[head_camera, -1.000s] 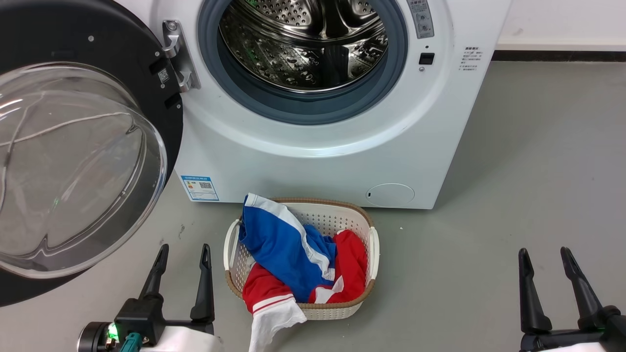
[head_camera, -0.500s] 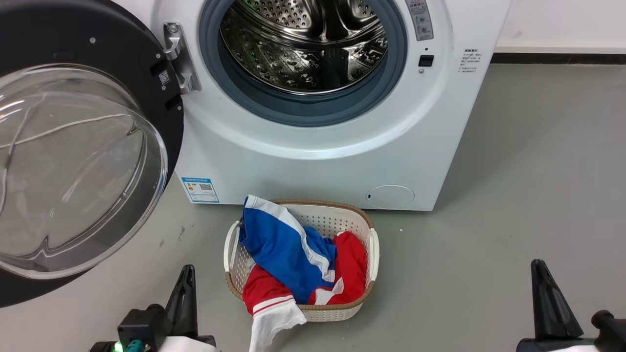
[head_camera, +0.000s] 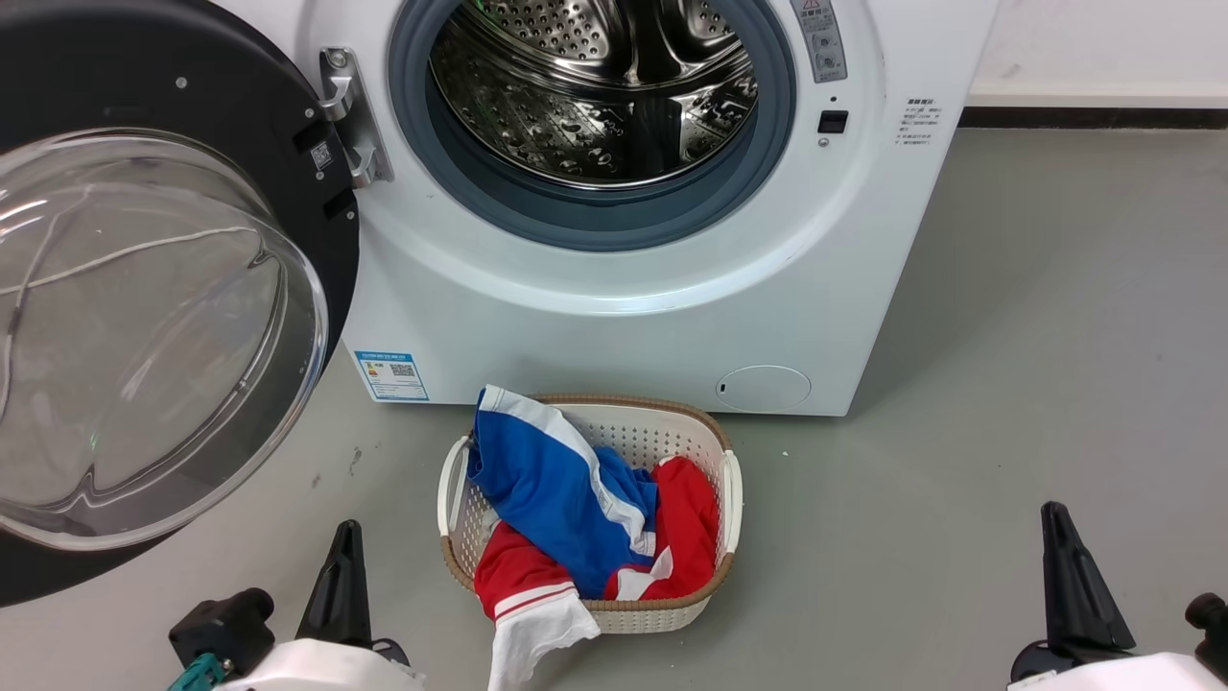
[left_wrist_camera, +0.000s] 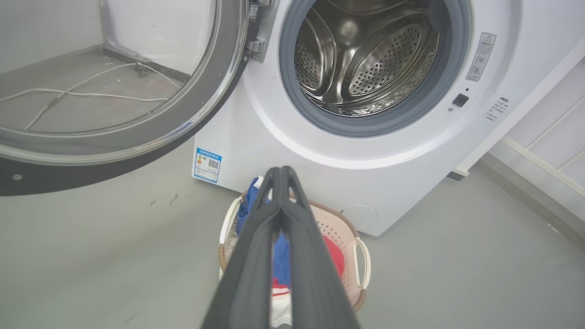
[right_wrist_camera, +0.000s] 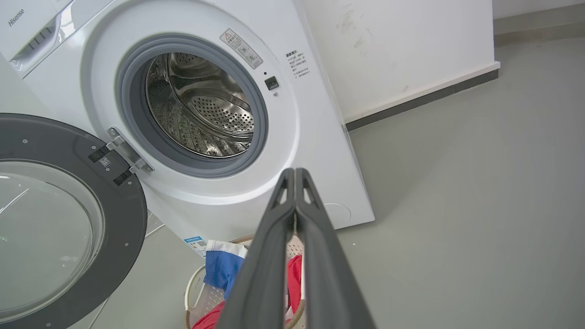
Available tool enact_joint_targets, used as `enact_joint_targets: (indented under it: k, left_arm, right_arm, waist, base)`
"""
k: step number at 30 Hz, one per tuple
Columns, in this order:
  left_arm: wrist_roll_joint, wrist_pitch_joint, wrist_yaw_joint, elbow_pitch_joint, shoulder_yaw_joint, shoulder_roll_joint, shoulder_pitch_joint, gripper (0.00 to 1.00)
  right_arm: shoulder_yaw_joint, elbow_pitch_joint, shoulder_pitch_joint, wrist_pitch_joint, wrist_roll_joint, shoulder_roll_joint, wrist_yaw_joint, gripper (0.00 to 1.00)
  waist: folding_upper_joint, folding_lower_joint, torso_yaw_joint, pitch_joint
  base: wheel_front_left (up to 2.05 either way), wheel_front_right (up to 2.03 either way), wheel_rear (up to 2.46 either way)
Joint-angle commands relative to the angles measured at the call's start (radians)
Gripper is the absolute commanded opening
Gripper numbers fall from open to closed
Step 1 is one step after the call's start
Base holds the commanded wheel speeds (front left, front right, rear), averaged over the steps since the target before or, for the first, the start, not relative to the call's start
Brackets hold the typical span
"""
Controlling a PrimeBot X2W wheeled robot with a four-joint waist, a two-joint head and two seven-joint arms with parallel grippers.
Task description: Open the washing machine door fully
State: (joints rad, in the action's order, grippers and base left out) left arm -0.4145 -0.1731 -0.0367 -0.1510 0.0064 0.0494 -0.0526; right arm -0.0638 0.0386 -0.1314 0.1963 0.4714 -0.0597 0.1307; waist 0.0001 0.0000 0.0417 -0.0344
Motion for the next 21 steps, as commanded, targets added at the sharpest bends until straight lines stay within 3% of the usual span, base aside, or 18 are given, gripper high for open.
enact_joint_targets:
  k: [1,21]
  left_arm:
    - [-0.039,0.006,-0.007,0.010,0.006,0.001,0.030,0.00]
    - [-0.356,0.084,-0.032,-0.018,0.034,0.001,0.069,0.00]
  right_arm:
    - [0.001,-0.006,0.030,-0.005,0.042,-0.011,0.000,0.00]
    - [0.008,0.050,0.089,-0.072,0.360,-0.021,0.000,0.00]
  waist:
    - [-0.0001,0.0000,0.000,0.000]
    - [-0.0001,0.0000,-0.008,0.006]
  base:
    - [0.00,0.00,0.00]
    - [0.00,0.00,0.00]
